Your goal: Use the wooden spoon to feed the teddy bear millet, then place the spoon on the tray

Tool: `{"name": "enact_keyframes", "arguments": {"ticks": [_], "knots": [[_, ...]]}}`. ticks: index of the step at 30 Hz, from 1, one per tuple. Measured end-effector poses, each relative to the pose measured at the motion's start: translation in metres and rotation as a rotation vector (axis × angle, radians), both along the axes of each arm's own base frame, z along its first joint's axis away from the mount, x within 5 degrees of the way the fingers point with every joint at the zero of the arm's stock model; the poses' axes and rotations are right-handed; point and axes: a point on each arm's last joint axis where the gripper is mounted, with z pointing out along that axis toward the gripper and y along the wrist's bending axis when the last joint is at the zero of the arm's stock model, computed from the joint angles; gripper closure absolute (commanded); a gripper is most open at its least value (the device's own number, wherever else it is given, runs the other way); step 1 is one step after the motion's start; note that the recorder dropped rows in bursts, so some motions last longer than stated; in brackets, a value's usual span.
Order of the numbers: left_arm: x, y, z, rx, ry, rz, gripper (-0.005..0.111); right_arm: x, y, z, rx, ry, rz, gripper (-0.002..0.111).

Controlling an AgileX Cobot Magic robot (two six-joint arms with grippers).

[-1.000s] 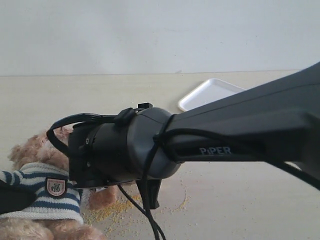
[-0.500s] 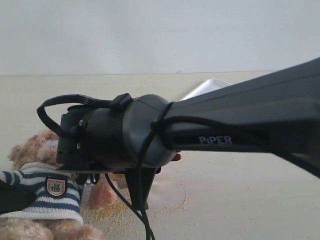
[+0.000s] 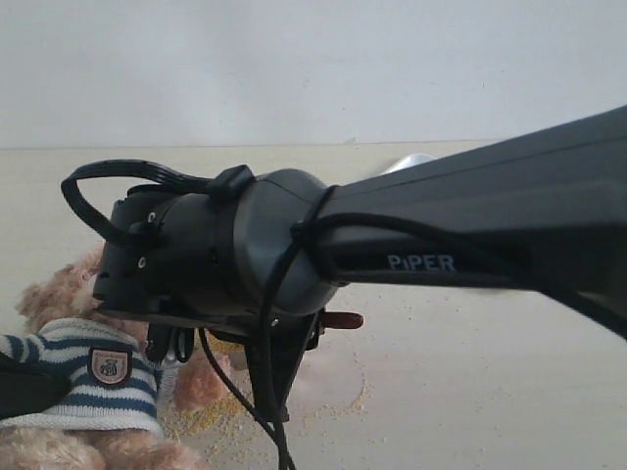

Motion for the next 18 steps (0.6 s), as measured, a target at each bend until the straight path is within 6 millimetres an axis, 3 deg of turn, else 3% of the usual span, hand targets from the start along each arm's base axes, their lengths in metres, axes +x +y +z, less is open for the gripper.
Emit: {"name": "enact_keyframes", "arguments": {"ticks": [18], "knots": [[0.0, 0.0, 0.0, 0.0, 0.0, 0.0, 0.102, 0.012, -0.018, 0.031, 0.114, 0.036, -0.102, 0.101]]}}
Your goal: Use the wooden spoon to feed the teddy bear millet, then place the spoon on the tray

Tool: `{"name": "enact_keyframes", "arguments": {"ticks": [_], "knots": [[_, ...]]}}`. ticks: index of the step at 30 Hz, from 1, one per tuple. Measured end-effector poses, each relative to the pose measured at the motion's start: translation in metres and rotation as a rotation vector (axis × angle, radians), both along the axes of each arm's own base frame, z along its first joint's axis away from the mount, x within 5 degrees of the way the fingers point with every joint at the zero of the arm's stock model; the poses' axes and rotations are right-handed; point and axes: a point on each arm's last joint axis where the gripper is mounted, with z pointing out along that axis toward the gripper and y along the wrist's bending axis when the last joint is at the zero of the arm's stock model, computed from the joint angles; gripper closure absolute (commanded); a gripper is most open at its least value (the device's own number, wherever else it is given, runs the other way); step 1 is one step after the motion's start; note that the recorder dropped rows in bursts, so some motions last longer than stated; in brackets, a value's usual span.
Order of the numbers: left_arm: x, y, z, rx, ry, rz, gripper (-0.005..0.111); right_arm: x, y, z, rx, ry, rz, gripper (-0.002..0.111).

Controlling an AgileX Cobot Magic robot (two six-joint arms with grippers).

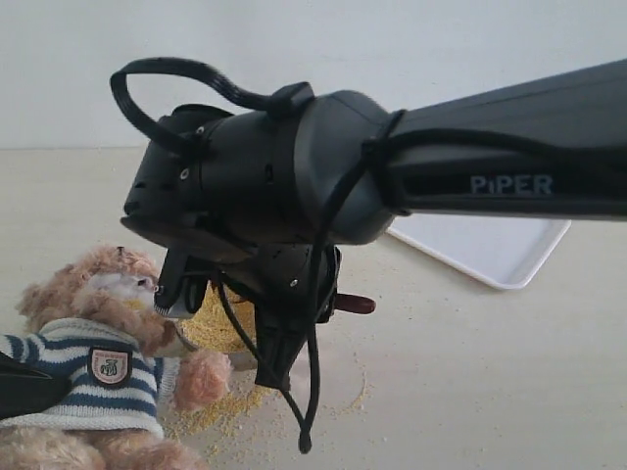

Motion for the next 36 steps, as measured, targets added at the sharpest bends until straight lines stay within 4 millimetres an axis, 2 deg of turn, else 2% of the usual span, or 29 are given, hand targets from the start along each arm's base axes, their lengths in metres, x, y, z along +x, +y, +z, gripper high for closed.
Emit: {"name": "enact_keyframes", "arguments": {"ticks": [5, 24, 31, 36], "knots": [[0.0, 0.0, 0.0, 0.0, 0.0, 0.0, 0.102, 0.004, -0.007, 0.006, 0.035, 0.029, -0.037, 0.101], [0.0, 0.0, 0.0, 0.0, 0.0, 0.0, 0.102, -0.006, -0.014, 0.037, 0.16, 0.082, -0.064, 0.101], [0.0, 0.0, 0.0, 0.0, 0.0, 0.0, 0.102, -0.021, -0.004, 0.038, 0.157, 0.088, -0.007, 0.101], [0.0, 0.0, 0.0, 0.0, 0.0, 0.0, 0.102, -0.031, 0.008, 0.05, 0.193, 0.072, 0.037, 0.101]]}}
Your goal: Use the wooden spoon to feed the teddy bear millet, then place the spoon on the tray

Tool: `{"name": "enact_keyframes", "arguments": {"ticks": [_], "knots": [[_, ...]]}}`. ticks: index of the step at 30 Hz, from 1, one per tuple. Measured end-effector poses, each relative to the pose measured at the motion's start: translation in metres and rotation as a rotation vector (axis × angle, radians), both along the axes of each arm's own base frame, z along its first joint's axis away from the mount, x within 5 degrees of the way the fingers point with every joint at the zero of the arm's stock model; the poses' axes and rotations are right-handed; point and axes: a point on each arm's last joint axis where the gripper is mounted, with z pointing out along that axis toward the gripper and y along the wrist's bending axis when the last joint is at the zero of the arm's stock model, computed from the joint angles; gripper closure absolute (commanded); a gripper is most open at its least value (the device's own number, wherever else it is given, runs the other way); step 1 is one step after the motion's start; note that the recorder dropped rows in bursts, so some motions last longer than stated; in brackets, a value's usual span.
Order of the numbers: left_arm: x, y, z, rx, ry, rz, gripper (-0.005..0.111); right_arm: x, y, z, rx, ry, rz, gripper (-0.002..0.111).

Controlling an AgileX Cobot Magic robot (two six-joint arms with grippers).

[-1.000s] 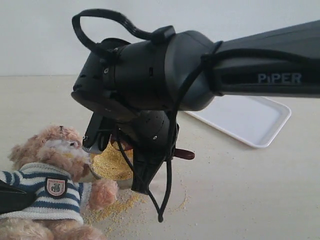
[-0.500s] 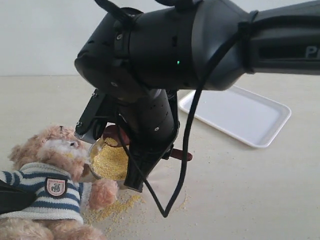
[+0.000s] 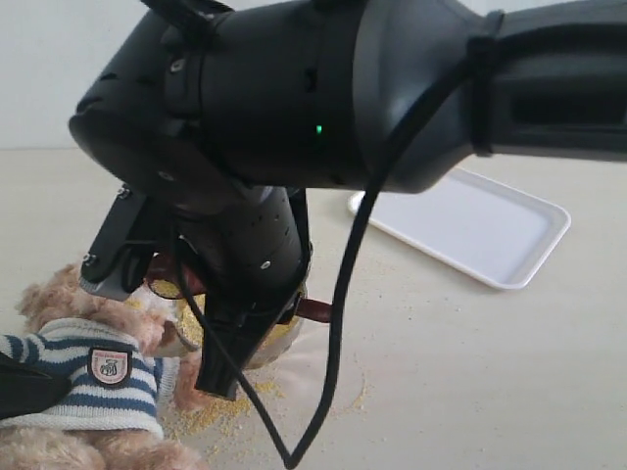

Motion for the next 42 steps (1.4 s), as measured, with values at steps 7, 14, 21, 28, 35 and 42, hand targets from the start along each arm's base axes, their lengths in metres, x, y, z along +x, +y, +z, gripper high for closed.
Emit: {"name": "enact_keyframes", "arguments": {"ticks": [7, 14, 21, 28, 35, 42], "knots": [[0.0, 0.0, 0.0, 0.0, 0.0, 0.0, 0.102, -0.005, 0.015, 0.014, 0.054, -0.027, 0.034, 0.101], [0.0, 0.0, 0.0, 0.0, 0.0, 0.0, 0.102, -0.003, 0.035, -0.002, 0.014, -0.054, 0.082, 0.101], [0.0, 0.0, 0.0, 0.0, 0.0, 0.0, 0.102, -0.01, 0.047, -0.015, -0.08, -0.157, 0.157, 0.101], [0.0, 0.0, 0.0, 0.0, 0.0, 0.0, 0.102, -0.023, 0.058, -0.011, -0.115, -0.298, 0.217, 0.101], [0.0, 0.0, 0.0, 0.005, 0.0, 0.0, 0.102, -0.034, 0.055, -0.026, -0.179, -0.368, 0.234, 0.101], [0.0, 0.0, 0.0, 0.003, 0.0, 0.0, 0.102, -0.038, 0.053, -0.033, -0.165, -0.366, 0.192, 0.101]]}}
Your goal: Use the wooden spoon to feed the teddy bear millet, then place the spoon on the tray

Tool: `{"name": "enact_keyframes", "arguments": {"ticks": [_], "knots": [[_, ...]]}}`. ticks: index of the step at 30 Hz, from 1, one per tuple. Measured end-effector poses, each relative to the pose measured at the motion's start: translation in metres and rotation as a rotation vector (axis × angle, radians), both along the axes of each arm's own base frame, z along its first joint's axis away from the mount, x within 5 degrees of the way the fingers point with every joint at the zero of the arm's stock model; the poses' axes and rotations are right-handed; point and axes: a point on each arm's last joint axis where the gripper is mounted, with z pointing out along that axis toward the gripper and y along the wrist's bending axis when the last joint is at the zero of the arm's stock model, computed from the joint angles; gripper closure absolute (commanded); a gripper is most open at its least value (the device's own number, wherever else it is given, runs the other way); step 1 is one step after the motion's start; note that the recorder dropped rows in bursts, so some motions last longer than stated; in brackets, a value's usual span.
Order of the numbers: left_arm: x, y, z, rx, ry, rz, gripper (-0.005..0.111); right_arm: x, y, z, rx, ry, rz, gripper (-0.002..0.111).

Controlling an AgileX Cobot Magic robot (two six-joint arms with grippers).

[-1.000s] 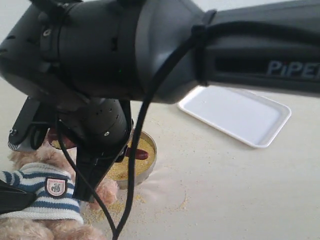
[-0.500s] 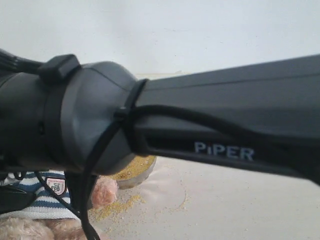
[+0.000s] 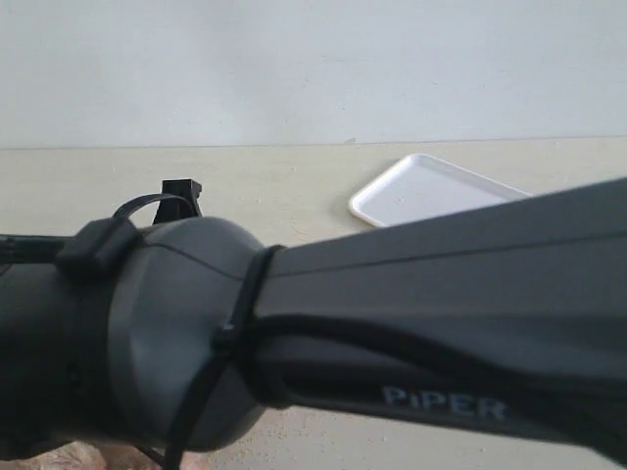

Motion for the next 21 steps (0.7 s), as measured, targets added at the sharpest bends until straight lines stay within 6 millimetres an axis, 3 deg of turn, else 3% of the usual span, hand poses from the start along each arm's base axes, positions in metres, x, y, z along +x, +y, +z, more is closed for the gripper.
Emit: {"name": "enact_keyframes", "arguments": {"ticks": [6, 10, 17, 19, 20, 21], "knots": [[0.0, 0.0, 0.0, 0.0, 0.0, 0.0, 0.102, -0.002, -0.006, 0.014, 0.101, -0.013, -0.069, 0.101], [0.0, 0.0, 0.0, 0.0, 0.0, 0.0, 0.102, -0.005, -0.023, 0.018, 0.173, -0.01, -0.137, 0.101], [0.0, 0.0, 0.0, 0.0, 0.0, 0.0, 0.102, 0.013, -0.084, 0.018, 0.4, 0.053, -0.321, 0.101], [0.0, 0.0, 0.0, 0.0, 0.0, 0.0, 0.102, 0.024, -0.108, 0.021, 0.477, 0.06, -0.388, 0.101], [0.0, 0.0, 0.0, 0.0, 0.0, 0.0, 0.102, 0.036, -0.133, 0.023, 0.545, 0.069, -0.463, 0.101], [0.0, 0.0, 0.0, 0.0, 0.0, 0.0, 0.102, 0.043, -0.145, 0.024, 0.571, 0.071, -0.502, 0.101]]}}
